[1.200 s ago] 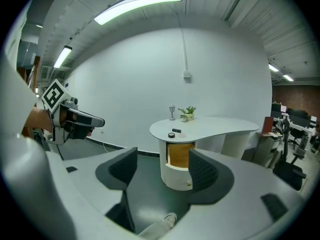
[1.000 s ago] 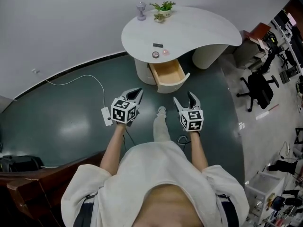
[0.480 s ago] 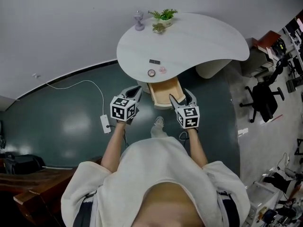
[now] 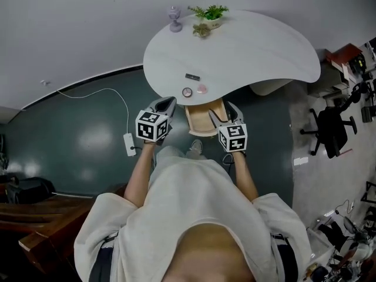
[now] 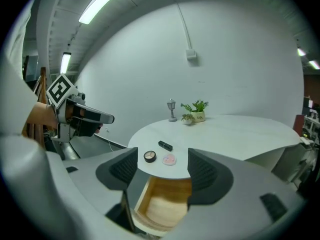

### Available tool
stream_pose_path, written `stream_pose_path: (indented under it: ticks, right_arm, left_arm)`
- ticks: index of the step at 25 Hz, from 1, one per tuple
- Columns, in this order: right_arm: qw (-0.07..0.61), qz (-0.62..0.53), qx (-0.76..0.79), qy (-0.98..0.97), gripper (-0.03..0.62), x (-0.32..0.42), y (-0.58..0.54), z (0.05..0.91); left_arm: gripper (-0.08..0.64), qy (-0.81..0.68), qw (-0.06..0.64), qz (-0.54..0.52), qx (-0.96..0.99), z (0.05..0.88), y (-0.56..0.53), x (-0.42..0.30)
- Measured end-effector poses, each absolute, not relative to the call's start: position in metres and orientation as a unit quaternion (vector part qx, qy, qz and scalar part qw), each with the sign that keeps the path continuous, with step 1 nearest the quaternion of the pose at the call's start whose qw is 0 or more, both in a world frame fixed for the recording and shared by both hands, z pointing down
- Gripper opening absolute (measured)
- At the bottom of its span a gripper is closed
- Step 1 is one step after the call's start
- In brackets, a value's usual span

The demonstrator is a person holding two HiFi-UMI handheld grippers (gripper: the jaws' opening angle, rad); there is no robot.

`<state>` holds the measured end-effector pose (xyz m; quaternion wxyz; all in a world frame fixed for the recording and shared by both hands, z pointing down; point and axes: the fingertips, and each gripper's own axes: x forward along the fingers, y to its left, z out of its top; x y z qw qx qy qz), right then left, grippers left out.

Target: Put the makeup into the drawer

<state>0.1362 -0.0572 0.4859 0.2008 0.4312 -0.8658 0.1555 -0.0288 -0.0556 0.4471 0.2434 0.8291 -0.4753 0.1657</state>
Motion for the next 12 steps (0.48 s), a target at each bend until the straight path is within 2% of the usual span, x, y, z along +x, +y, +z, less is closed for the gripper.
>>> stream_pose_path:
  ticks: [12]
  right_arm:
    - [0.247,0.177,0.422,-0.854,0.296,0.107,-0.108,0.520]
  left_arm:
    - [0.014,-0.444,0.270,0.174,0.837,0.475,-0.118,-0.046]
